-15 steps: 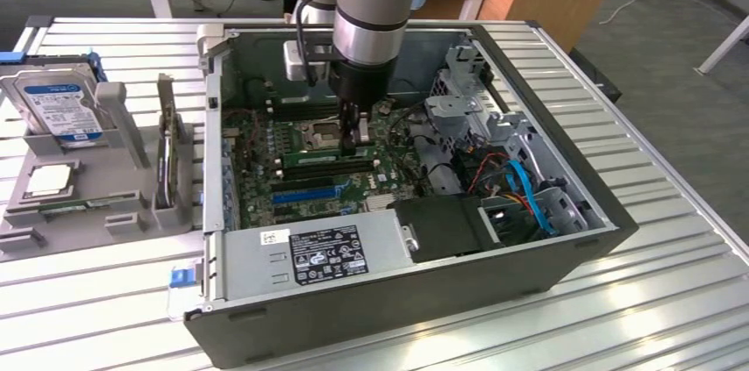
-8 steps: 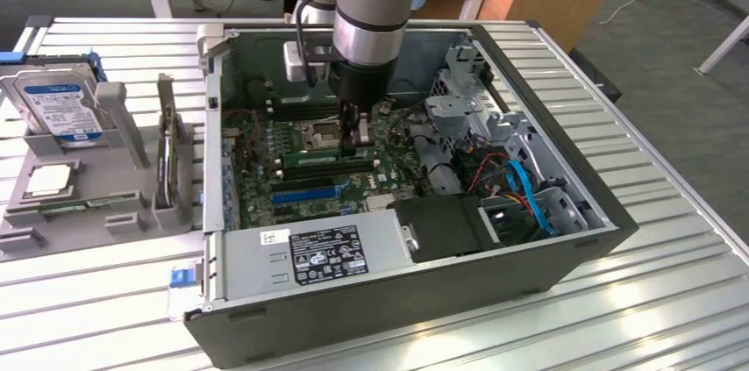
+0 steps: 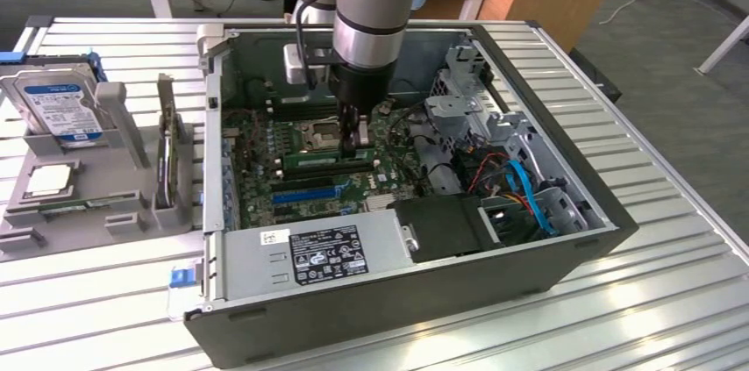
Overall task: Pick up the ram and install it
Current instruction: 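Insert the ram into the slot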
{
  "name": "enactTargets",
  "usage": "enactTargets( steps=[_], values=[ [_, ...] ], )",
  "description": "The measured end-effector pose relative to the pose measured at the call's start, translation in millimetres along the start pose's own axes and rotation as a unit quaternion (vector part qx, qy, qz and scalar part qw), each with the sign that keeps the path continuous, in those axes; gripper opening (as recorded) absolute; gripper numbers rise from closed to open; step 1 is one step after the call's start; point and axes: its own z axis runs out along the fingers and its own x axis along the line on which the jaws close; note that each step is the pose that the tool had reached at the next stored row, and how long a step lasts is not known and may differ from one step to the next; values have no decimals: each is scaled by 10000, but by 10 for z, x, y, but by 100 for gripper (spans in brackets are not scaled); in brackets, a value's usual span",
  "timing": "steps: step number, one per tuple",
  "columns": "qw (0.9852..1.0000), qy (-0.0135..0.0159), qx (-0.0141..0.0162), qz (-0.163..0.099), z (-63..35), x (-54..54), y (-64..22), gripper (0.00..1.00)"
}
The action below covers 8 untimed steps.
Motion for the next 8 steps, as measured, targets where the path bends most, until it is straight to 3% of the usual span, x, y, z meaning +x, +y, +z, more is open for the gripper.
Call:
enactTargets(
  steps=[8],
  values=[
    [10000, -1, 0, 0, 7, 0, 0, 12]
  ],
)
